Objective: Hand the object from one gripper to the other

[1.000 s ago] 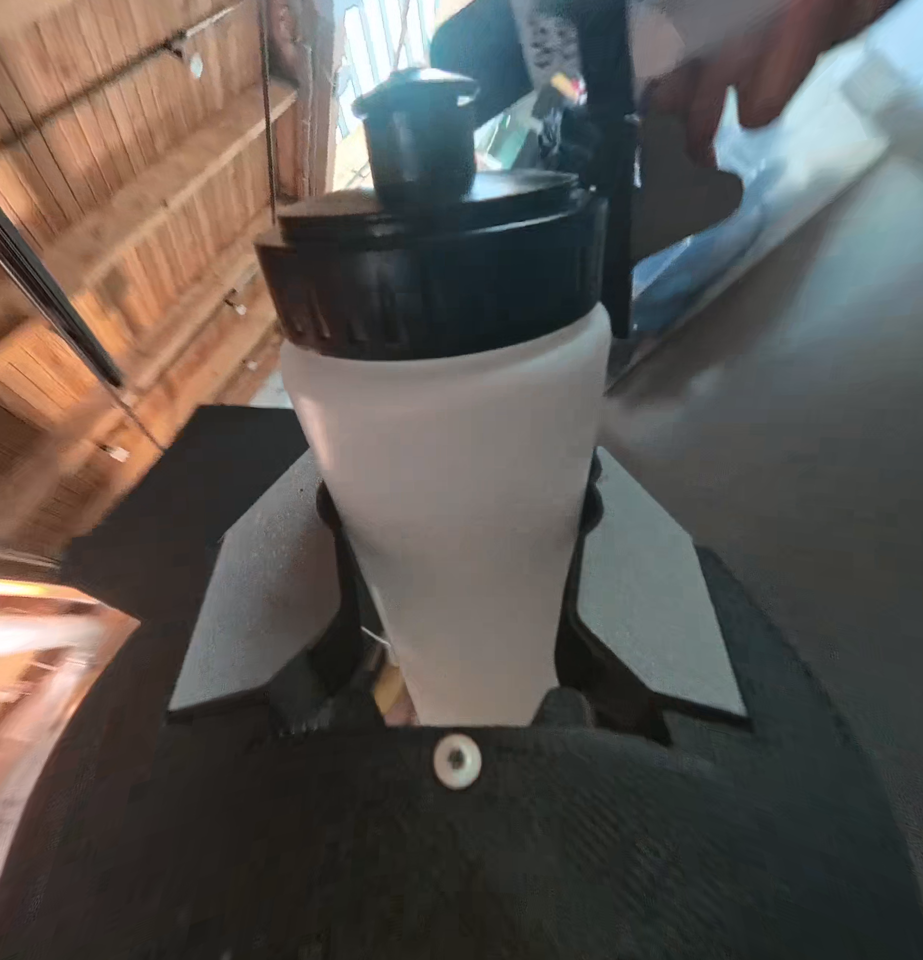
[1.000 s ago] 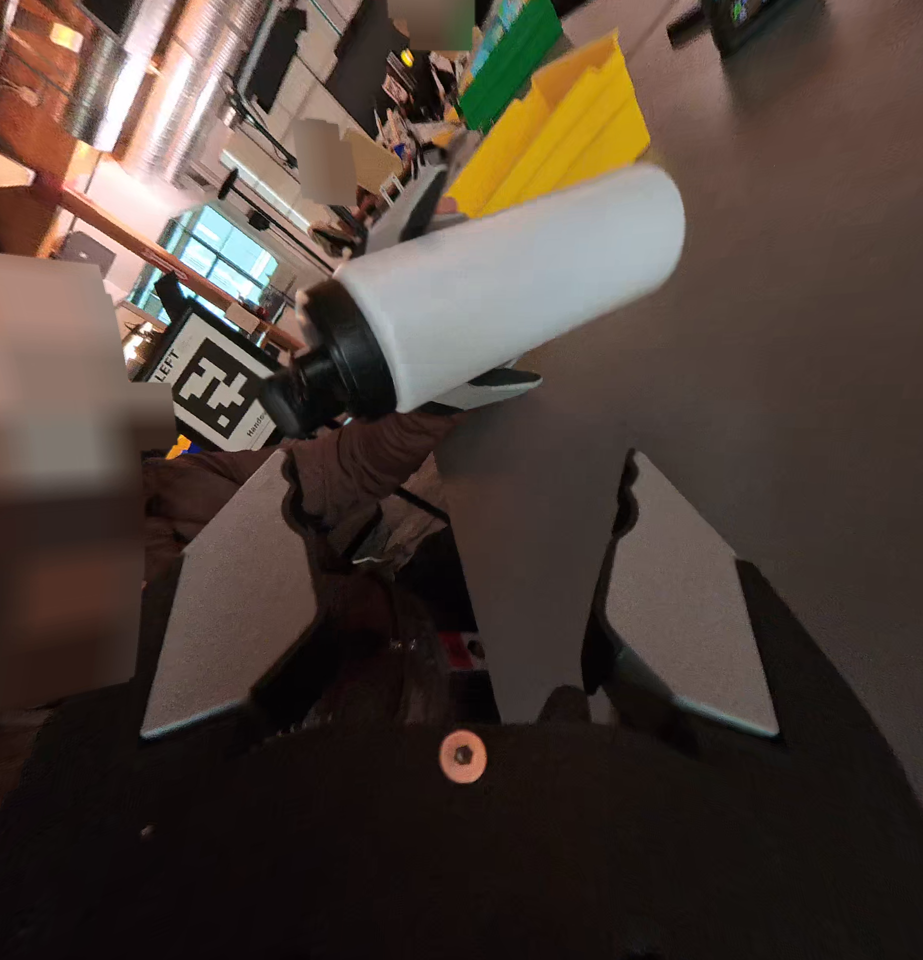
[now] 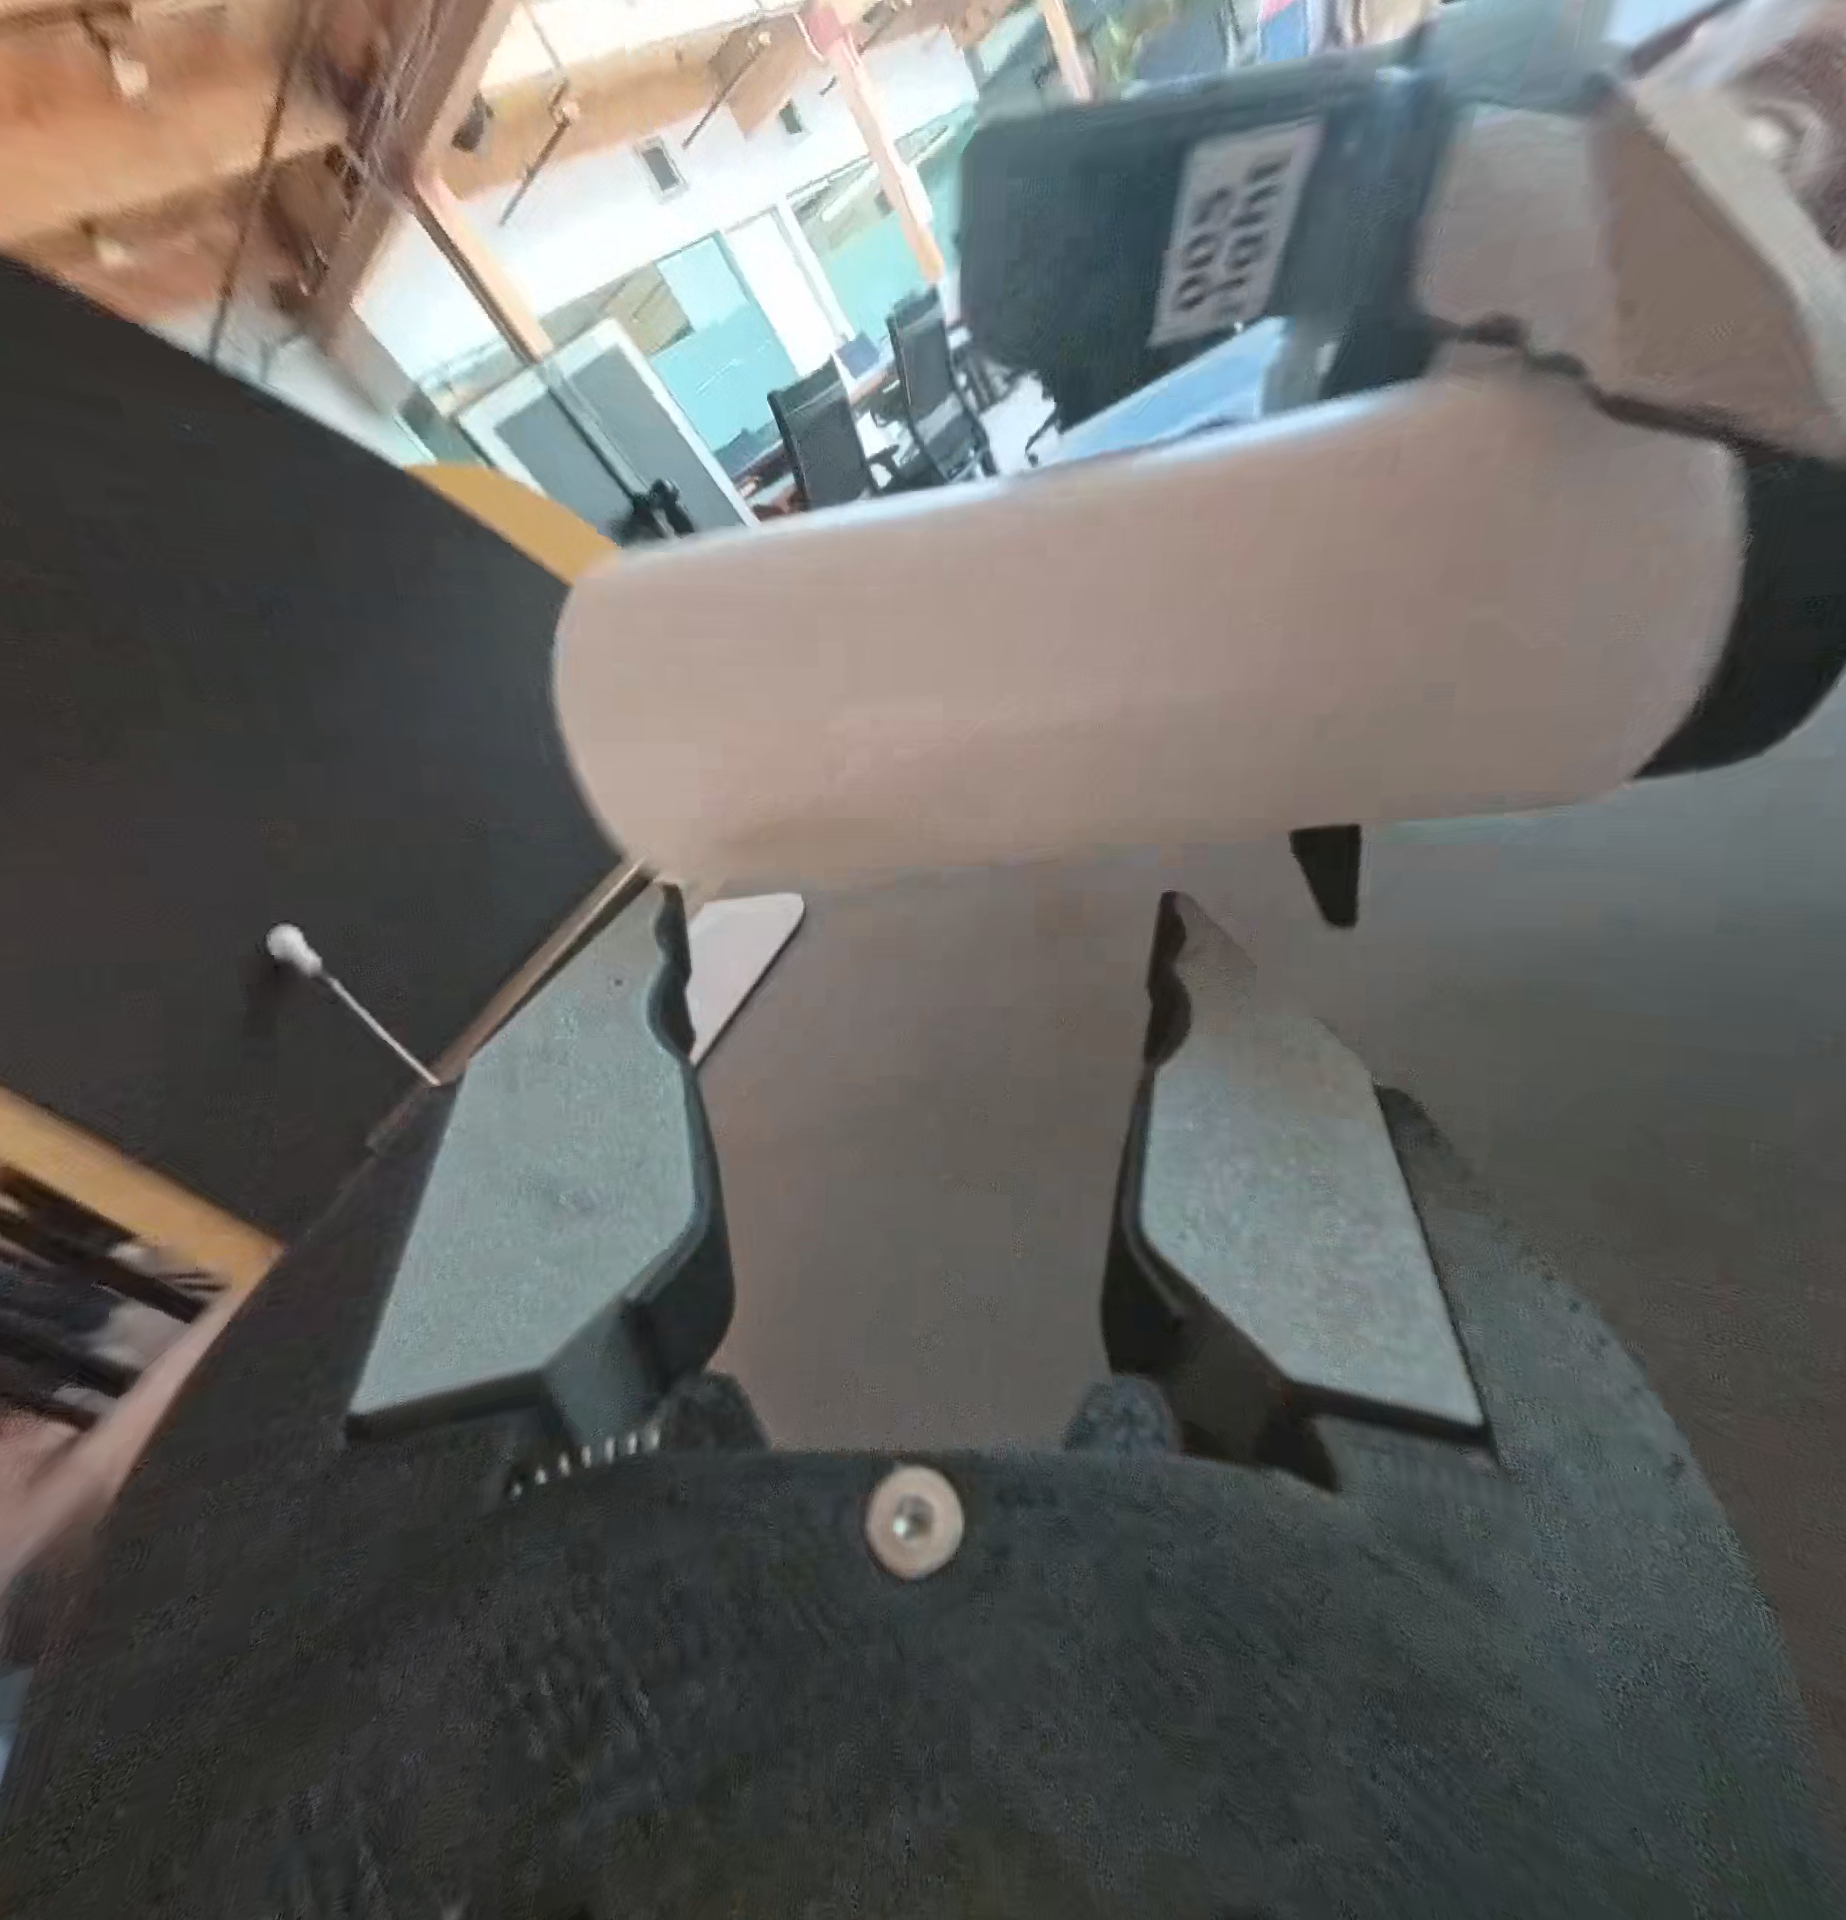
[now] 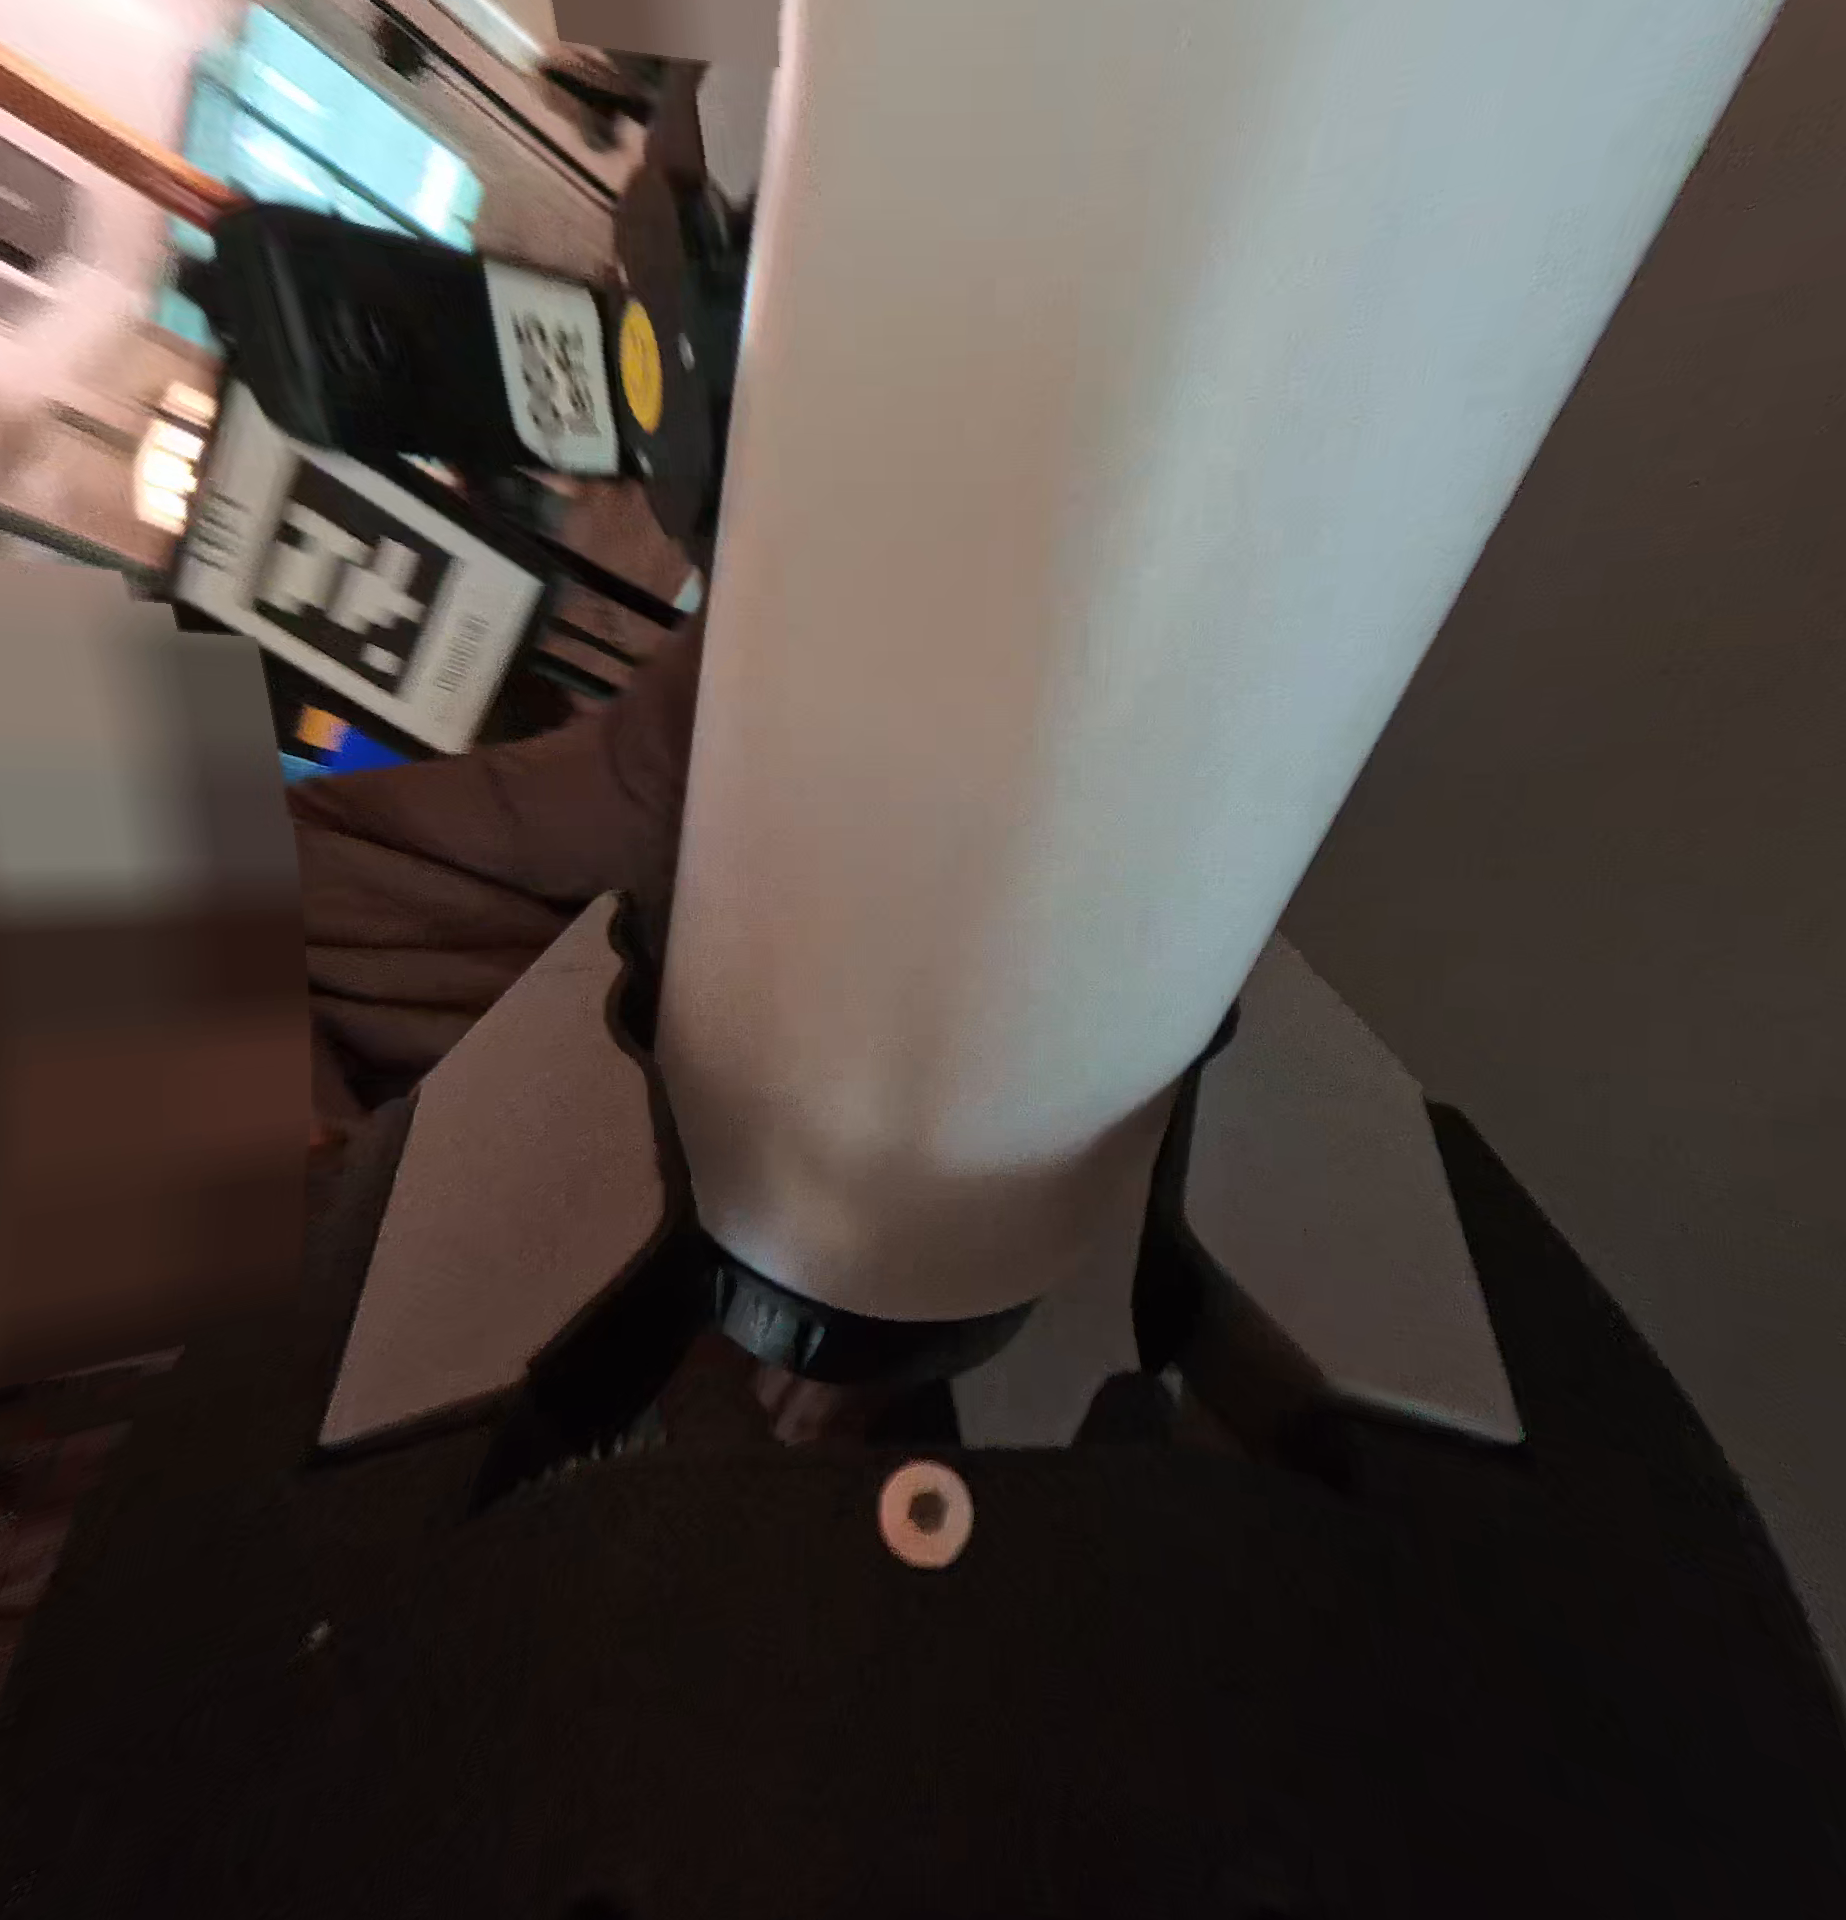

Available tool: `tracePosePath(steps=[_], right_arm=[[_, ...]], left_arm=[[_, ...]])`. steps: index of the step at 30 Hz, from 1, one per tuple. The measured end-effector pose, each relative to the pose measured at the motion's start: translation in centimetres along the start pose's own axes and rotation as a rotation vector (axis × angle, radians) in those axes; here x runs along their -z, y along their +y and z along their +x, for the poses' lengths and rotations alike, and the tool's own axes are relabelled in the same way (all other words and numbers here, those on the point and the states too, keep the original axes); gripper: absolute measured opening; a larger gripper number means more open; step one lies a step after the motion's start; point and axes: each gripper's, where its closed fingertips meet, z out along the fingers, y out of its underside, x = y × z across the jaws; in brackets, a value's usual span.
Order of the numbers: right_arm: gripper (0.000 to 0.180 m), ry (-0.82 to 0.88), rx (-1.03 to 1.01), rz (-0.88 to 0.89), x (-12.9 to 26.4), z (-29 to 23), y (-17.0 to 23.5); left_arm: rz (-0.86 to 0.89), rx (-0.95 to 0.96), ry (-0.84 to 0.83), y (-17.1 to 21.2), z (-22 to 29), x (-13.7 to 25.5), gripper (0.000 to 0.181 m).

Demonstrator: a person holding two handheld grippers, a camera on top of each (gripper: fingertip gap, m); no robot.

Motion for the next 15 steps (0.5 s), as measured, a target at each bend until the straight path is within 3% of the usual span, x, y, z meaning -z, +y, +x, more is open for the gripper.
tracePosePath(steps=[2,7,10,13,15], right_arm=[[0.102,0.055,0.046,-0.039,0.9,-0.4,-0.4],[0.101,0.151,-0.039,-0.307,3.1,0.0,0.8],[0.103,0.126,-0.166,-0.473,3.3,-0.6,1.6],[0.103,0.151,-0.263,-0.623,2.5,-0.9,2.1],[0.103,0.149,-0.269,-0.694,1.0,-1.5,2.1]], left_arm=[[0.015,0.038,0.016,0.3,-0.8,0.5,0.092],[-0.015,-0.192,-0.015,0.5,0.1,0.6,0.093],[-0.072,-0.395,-0.104,0.9,0.3,0.1,0.095],[-0.157,-0.658,-0.197,1.3,0.5,-0.4,0.109],[-0.157,-0.777,-0.242,0.7,0.9,-0.7,0.100]])
